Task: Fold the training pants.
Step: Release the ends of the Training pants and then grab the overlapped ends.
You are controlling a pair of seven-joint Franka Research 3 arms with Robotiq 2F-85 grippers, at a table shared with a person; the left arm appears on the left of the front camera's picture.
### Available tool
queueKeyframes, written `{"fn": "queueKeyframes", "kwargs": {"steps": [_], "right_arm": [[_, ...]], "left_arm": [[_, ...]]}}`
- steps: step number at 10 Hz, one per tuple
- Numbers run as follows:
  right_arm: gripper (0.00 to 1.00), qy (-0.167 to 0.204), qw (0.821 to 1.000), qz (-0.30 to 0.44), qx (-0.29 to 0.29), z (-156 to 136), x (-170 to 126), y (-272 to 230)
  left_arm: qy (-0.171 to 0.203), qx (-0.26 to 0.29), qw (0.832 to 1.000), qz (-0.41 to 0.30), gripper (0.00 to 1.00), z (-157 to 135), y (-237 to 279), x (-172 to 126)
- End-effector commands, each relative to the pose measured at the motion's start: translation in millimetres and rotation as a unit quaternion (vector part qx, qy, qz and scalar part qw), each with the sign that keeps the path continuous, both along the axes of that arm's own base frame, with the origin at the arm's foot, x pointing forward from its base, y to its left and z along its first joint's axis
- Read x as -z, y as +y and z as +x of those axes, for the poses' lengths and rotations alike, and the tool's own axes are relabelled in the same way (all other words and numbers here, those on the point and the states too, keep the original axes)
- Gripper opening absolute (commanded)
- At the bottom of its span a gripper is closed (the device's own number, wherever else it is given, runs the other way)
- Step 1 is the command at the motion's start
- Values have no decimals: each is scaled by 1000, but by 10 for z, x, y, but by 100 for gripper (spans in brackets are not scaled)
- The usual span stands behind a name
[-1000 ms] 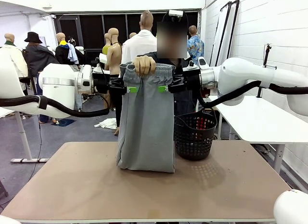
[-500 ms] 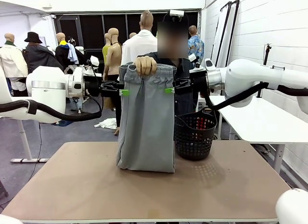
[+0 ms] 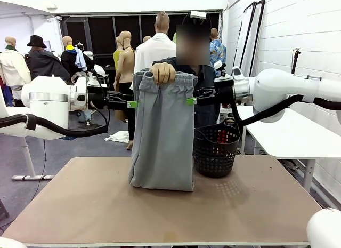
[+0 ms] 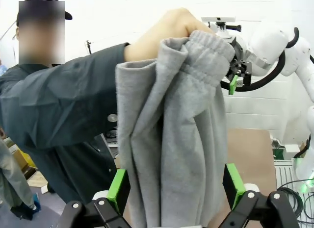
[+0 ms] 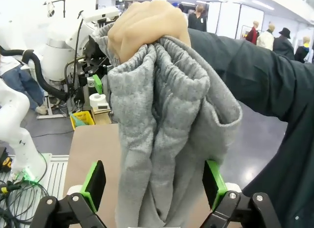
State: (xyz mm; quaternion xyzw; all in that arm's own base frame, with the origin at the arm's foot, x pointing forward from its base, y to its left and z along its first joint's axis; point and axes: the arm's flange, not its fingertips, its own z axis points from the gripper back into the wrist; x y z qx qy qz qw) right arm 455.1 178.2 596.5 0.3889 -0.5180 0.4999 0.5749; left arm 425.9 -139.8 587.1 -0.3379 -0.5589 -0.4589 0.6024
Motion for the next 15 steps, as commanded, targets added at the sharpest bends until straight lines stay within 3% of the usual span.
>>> {"fn": "queueKeyframes", "kwargs": {"steps": [1, 6, 11, 15], "right_arm": [[100, 3, 1000, 4, 26, -86, -20, 14], [100, -8, 998, 7, 66, -112, -66, -74], [100, -14, 997, -3, 82, -103, -40, -56], [100, -20, 997, 5, 80, -57, -15, -19]], "left_arm": [[-27, -33, 999, -17, 100, -43, 5, 18], [-57, -55, 996, -33, 100, -3, 44, 20], [-62, 7, 997, -40, 100, 13, -3, 42], [-68, 25, 997, -36, 100, 65, -50, 71]]}}
